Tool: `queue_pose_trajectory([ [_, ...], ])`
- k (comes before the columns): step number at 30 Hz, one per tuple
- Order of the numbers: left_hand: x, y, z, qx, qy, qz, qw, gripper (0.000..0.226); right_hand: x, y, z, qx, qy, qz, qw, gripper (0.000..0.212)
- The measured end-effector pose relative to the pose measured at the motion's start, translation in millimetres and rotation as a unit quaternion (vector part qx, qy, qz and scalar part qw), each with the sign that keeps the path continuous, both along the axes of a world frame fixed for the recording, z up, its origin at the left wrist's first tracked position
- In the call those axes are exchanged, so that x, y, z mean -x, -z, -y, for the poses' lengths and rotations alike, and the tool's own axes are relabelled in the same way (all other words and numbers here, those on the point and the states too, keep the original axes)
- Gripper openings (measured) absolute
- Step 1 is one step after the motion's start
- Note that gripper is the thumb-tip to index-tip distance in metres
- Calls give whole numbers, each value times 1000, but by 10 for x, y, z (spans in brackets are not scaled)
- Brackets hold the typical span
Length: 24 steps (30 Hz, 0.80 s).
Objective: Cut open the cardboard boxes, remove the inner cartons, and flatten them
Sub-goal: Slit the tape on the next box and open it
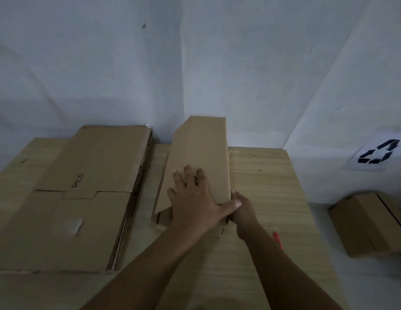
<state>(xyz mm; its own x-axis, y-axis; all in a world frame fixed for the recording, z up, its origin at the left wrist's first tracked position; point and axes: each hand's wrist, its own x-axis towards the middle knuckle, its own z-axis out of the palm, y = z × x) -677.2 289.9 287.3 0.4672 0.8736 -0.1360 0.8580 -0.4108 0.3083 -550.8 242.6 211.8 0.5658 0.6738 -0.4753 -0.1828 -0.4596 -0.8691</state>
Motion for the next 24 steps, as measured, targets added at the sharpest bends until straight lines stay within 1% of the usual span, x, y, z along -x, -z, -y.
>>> queue_pose_trajectory([
  [4, 127, -22, -174, 13, -11, 32, 999, 123, 133, 219, 108, 72, -19, -36, 997, 34],
  [7, 286, -2, -337, 27, -11, 92, 995, 119, 164, 290, 144, 74, -30, -69, 994, 28],
  [9, 374, 15, -455, 49, -24, 137, 989, 122, 171, 336, 164, 55, -9, -89, 994, 34],
  [11, 438, 80, -558, 99, -48, 206, 972, 122, 145, 400, 175, 24, 29, -45, 998, 44],
  [12, 469, 134, -598, 131, -61, 248, 958, 119, 121, 417, 186, 13, 56, -1, 998, 48],
  [13, 491, 196, -619, 165, -72, 301, 936, 111, 89, 419, 204, 4, 84, 49, 995, 52],
  [14, 508, 261, -617, 201, -81, 362, 907, 95, 53, 407, 221, 1, 102, 100, 990, 55],
  [15, 523, 356, -610, 234, -90, 417, 874, 70, 12, 392, 239, 6, 108, 145, 983, 57],
  [16, 540, 446, -591, 259, -96, 454, 847, 44, -25, 382, 249, 16, 103, 180, 978, 58],
  [17, 555, 527, -565, 281, -100, 477, 827, 31, -57, 369, 255, 26, 92, 205, 974, 59],
  [18, 573, 603, -538, 301, -102, 486, 814, 30, -84, 362, 254, 36, 81, 223, 971, 59],
  [19, 595, 664, -510, 321, -102, 493, 803, 35, -101, 348, 246, 43, 73, 240, 967, 59],
  [21, 619, 759, -482, 333, -112, 487, 800, 44, -112, 351, 225, 54, 61, 264, 961, 59],
  [24, 620, 924, -498, 335, -141, 467, 806, 38, -87, 382, 183, 76, 51, 301, 949, 60],
])
